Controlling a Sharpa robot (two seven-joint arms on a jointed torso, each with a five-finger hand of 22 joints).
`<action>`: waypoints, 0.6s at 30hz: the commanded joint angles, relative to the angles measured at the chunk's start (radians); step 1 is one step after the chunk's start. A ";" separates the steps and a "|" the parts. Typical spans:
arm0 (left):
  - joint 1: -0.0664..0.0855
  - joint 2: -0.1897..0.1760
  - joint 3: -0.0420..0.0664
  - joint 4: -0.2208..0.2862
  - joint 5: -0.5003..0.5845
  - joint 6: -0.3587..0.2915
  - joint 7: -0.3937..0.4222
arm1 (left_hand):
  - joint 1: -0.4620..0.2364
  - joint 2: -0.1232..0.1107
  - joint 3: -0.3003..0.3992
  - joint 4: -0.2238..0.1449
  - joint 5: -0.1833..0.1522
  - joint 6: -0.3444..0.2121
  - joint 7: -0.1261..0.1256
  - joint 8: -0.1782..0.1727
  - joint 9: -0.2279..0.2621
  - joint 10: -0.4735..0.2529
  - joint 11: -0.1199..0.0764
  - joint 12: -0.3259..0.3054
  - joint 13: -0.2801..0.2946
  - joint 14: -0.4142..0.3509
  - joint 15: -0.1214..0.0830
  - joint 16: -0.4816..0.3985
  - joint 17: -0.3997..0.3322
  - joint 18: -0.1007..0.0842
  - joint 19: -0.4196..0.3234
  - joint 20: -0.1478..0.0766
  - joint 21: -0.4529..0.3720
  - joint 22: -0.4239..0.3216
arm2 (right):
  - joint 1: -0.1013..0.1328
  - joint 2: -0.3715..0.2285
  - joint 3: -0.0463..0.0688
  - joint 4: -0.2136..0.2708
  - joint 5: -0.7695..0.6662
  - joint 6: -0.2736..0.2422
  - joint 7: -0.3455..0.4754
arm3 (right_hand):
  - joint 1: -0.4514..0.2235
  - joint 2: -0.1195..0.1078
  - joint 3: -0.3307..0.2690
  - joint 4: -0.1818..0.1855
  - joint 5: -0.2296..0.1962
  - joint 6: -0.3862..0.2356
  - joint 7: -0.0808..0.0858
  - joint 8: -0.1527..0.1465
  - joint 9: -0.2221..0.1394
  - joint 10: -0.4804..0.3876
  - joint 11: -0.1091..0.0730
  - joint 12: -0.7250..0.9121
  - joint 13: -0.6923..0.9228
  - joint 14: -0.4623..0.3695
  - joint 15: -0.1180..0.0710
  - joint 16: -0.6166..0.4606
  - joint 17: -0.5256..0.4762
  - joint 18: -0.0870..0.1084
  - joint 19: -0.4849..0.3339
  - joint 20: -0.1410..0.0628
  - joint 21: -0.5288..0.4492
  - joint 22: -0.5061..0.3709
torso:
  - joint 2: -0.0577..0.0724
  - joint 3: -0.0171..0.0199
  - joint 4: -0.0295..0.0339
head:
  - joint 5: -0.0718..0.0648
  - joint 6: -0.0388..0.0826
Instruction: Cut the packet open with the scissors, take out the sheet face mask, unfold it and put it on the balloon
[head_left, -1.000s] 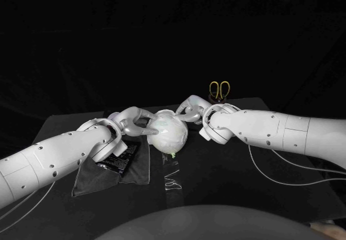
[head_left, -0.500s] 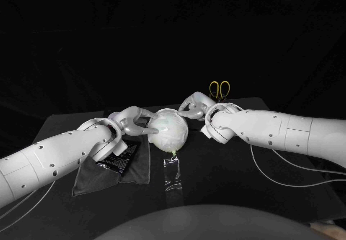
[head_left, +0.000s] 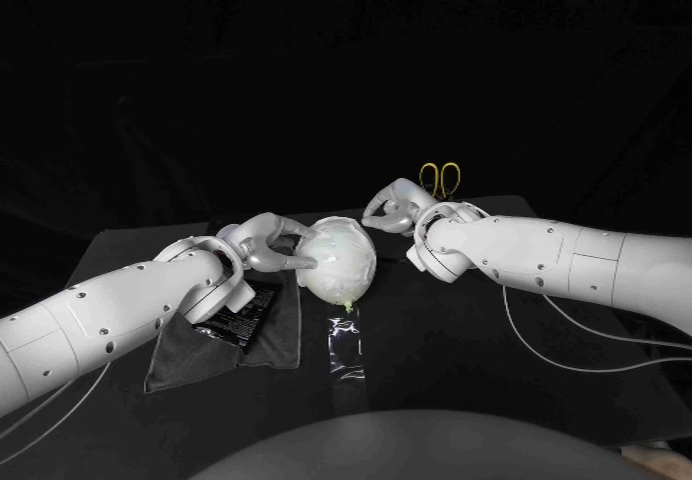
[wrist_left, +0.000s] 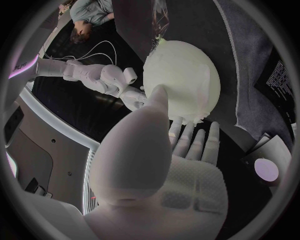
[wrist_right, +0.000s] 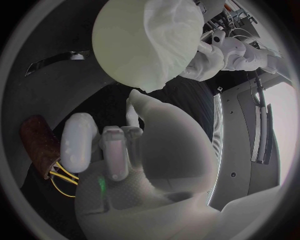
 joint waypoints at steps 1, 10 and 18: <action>-0.002 0.002 -0.001 0.003 0.002 0.018 -0.001 | 0.003 0.009 0.007 0.001 0.002 0.006 0.030 0.002 0.001 -0.006 0.001 -0.003 -0.001 0.004 -0.003 -0.006 0.002 -0.014 0.002 0.002 0.005 -0.001 | 0.002 0.007 0.001 -0.014 -0.024 0.031 -0.007 | -0.002 0.009 0.008 0.000 0.007 0.016 -0.009 0.003 0.019 0.104 -0.008 0.005 0.263 0.104 -0.009 0.003 0.263 0.001 0.001 -0.005 0.001 0.183 | 0.000 0.0000 0.0007 | 0.001 0.000; -0.002 0.001 -0.001 0.003 0.002 0.018 -0.001 | 0.003 0.009 0.007 0.001 0.002 0.006 0.030 0.002 0.001 -0.006 0.001 -0.003 -0.001 0.004 -0.003 -0.006 0.002 -0.014 0.002 0.002 0.005 -0.001 | 0.007 0.013 0.001 -0.037 -0.024 0.050 -0.002 | -0.002 0.009 0.011 -0.003 0.007 0.014 -0.009 0.005 0.021 0.104 -0.008 0.005 0.263 0.104 -0.009 0.003 0.263 0.002 -0.001 -0.005 -0.005 0.181 | 0.000 0.0004 0.0009 | 0.003 0.000; -0.002 0.000 -0.001 0.004 0.002 0.018 -0.001 | 0.003 0.009 0.007 0.001 0.002 0.006 0.030 0.002 0.001 -0.006 0.001 -0.003 -0.001 0.004 -0.003 -0.006 0.002 -0.014 0.002 0.002 0.005 -0.001 | 0.011 -0.014 0.001 0.011 0.048 0.114 0.031 | -0.172 -0.024 -0.057 0.109 0.007 -0.123 0.059 -0.086 -0.013 0.084 0.052 -0.030 0.241 0.104 0.039 0.003 0.263 0.011 -0.034 0.022 -0.084 0.162 | 0.000 -0.0002 -0.0010 | 0.002 0.000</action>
